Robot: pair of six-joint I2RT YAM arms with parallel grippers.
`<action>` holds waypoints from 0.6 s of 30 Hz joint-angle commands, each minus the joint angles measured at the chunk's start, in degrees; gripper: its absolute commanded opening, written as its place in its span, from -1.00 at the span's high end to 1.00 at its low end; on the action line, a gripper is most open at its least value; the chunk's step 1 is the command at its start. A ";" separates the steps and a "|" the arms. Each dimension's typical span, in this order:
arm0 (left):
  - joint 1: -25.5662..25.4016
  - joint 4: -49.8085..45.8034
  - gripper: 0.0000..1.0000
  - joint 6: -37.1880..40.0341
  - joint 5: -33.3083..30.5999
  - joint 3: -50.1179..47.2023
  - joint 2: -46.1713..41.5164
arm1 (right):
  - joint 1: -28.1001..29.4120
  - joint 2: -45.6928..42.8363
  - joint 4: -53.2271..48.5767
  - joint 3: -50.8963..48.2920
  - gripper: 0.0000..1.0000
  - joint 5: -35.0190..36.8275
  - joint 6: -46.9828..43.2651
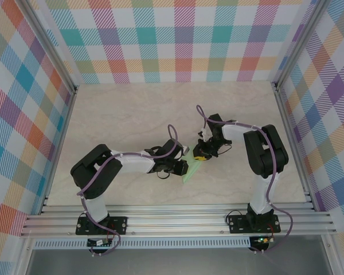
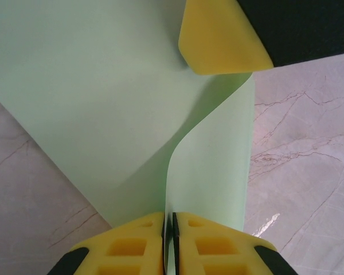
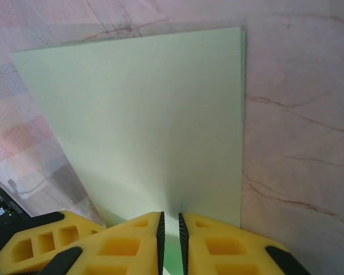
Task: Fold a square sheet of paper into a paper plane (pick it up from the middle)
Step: Third fold the triangle at the center of the table.
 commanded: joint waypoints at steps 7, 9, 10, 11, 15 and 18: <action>0.49 1.39 0.72 0.66 1.68 -1.43 1.21 | 0.36 -1.87 -1.72 -0.09 0.58 1.55 1.34; 0.50 2.26 0.72 -0.18 2.67 -2.01 0.72 | 0.36 -2.23 -1.86 0.30 0.60 1.59 1.34; 0.53 2.81 0.72 -0.68 3.42 -2.22 0.19 | 0.36 -2.05 -2.25 0.52 0.63 1.78 1.30; 0.48 3.28 0.71 -1.12 4.00 -2.28 -0.37 | 0.36 -1.84 -2.21 0.54 0.65 1.79 1.20; 0.51 4.28 0.71 -2.10 4.87 -2.42 -2.19 | 0.36 -1.06 -1.21 -0.80 0.69 1.68 1.48; 0.48 4.52 0.70 -2.31 5.65 -2.32 -1.82 | 0.36 -0.54 -1.09 -1.30 0.71 1.90 1.51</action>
